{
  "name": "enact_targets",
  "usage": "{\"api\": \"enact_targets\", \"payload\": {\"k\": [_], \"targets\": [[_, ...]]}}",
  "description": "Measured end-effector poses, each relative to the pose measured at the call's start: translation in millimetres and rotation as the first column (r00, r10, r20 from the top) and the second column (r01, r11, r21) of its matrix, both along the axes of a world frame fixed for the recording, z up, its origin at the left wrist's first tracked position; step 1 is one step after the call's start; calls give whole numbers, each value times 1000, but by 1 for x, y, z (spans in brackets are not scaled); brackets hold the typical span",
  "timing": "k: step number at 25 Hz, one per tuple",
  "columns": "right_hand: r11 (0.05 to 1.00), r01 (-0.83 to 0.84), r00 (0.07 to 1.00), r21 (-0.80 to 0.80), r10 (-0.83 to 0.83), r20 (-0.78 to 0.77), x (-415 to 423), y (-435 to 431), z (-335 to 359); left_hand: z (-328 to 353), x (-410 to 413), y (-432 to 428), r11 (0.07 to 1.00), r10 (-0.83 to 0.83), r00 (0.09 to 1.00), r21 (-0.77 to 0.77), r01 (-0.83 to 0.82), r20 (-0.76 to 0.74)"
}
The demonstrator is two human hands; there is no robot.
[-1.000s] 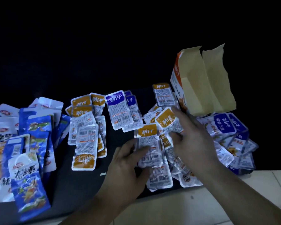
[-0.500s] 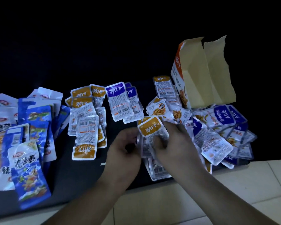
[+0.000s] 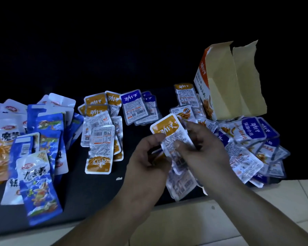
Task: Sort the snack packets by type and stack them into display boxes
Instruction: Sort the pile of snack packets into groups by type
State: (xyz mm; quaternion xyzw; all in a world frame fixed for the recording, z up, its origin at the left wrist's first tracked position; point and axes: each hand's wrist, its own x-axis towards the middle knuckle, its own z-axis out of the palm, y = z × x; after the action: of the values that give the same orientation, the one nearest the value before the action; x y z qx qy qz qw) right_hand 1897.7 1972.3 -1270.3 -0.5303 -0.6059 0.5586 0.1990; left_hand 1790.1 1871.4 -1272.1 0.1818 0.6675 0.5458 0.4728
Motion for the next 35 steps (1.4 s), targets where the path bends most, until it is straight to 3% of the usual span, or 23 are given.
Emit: {"api": "enact_targets", "payload": {"k": [5,8,10,14,17,24,29,35], "targets": [[993,56,993,-104,-66,-98,11,-5,1,10,7,3,998,11,999,67,-9,-30],[978,123,976,-168,-149,-156,12,4,-4,3,-1,9,999,35,996,31,-33,-80],[981,146,978,-126,-163,-133,16,13,-6,-6,-11,8,999,44,993,-15,-46,-113],[997,71,997,-27,-71,-5,29,12,-5,-13,-32,0,992,67,986,-98,-82,-155],[999,16,998,40,-18,52,33,1,-4,-11,-40,-4,994,79,984,-67,-91,-161],[999,1,1000,47,-1,2,20,-11,6,-3,-58,-13,976,197,937,-31,-215,-289],[974,-216,975,72,219,-45,-15,-27,21,6,-70,-31,983,171,974,-42,-179,-152],[946,-324,945,34,325,-47,-65,-43,19,9,-110,-78,962,242,950,-74,-261,-197]]}}
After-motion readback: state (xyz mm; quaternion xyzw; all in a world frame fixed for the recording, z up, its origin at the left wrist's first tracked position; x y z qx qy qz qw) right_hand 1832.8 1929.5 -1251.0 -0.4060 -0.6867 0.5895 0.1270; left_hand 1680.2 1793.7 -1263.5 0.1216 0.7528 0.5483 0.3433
